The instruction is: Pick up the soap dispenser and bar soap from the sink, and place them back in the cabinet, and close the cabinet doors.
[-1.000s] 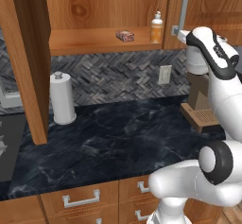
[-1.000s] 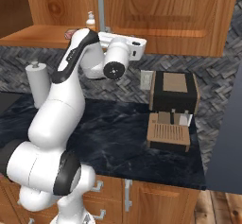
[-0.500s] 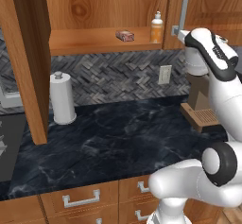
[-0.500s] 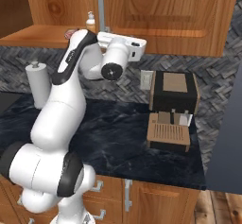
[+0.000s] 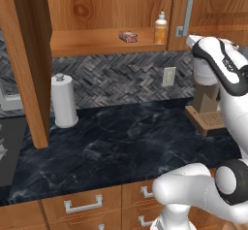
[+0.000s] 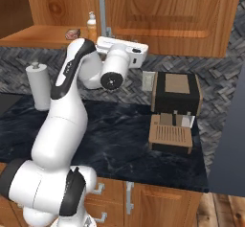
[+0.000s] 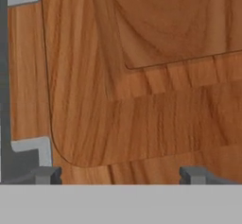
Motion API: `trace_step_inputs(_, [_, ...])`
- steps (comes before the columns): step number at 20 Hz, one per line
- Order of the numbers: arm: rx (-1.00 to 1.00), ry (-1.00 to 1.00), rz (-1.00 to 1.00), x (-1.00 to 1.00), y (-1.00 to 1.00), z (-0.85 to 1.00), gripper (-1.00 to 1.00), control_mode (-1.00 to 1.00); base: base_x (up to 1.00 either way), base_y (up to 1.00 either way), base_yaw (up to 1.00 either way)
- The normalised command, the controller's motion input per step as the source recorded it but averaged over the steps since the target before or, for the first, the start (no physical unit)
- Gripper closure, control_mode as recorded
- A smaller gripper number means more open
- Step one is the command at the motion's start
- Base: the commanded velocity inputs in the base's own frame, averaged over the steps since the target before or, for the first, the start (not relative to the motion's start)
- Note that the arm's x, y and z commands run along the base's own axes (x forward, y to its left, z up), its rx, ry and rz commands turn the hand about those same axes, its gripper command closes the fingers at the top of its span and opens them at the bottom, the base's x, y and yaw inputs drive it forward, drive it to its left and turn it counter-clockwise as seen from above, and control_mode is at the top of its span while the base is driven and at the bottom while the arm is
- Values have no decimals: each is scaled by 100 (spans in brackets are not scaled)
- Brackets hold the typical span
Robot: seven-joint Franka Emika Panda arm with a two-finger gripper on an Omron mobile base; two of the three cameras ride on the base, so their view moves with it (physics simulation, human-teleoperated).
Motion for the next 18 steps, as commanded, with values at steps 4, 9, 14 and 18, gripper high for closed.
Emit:
trace_step_inputs(4, [0,4,-2,-28,0,10,-100,-100,0,0,0])
trace_step_inputs(9, [0,6,-3,-30,0,6,-100,-100,0,0,0])
trace_step_inputs(14, [0,7,-5,-24,0,2,-100,-100,0,0,0])
trace_step_inputs(18, [0,9,-5,-16,0,18,-100,-100,0,0,0])
